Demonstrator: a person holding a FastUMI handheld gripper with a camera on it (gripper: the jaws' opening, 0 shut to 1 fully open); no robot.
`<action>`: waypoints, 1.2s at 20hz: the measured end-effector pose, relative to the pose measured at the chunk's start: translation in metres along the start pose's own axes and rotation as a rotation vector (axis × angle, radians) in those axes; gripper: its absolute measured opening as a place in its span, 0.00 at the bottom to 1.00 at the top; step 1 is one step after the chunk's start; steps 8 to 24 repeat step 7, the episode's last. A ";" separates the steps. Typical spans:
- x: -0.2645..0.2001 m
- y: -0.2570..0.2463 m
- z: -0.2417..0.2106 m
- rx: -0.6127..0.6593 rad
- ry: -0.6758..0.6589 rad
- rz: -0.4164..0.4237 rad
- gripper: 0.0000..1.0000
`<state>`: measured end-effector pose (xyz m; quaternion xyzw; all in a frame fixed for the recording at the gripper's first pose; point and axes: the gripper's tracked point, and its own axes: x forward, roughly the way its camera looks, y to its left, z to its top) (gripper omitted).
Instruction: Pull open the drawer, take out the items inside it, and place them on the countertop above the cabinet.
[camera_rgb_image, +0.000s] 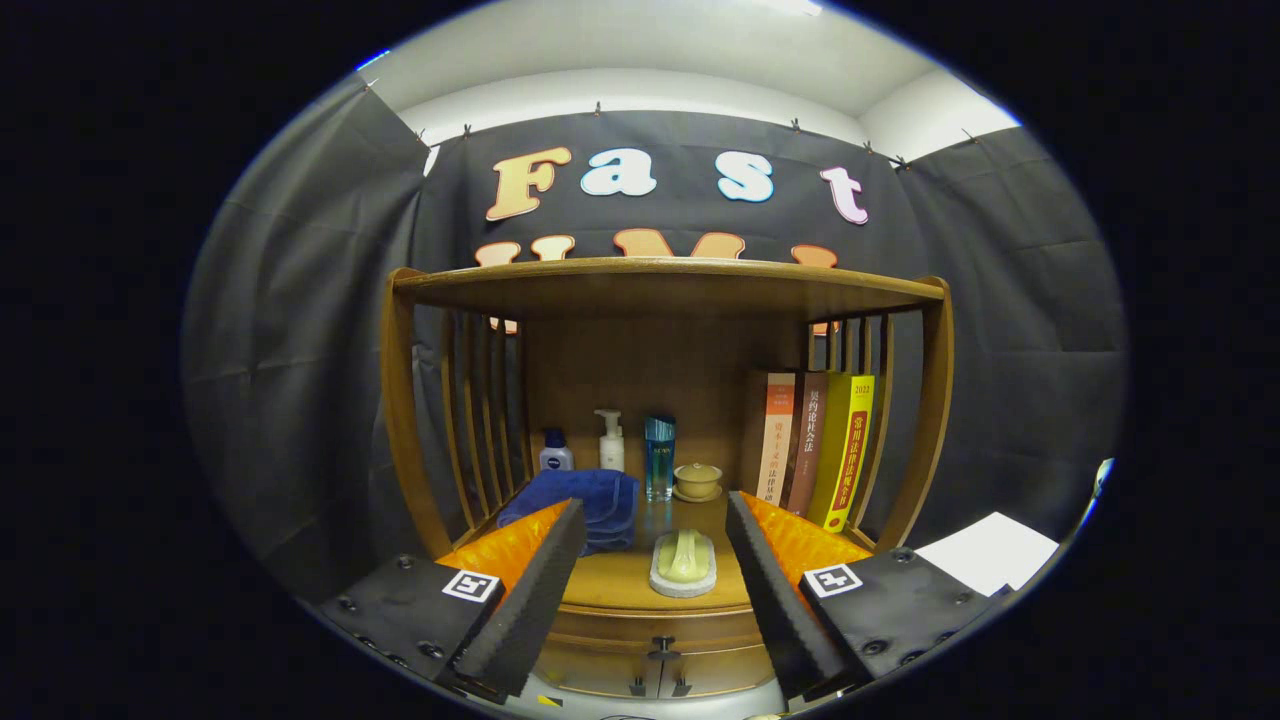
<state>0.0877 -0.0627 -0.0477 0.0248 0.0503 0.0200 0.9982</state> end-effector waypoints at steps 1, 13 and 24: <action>0.001 0.000 0.000 -0.002 0.000 0.000 0.95; 0.001 0.002 -0.002 0.009 0.002 0.003 0.95; 0.001 0.002 -0.002 0.009 0.002 0.003 0.95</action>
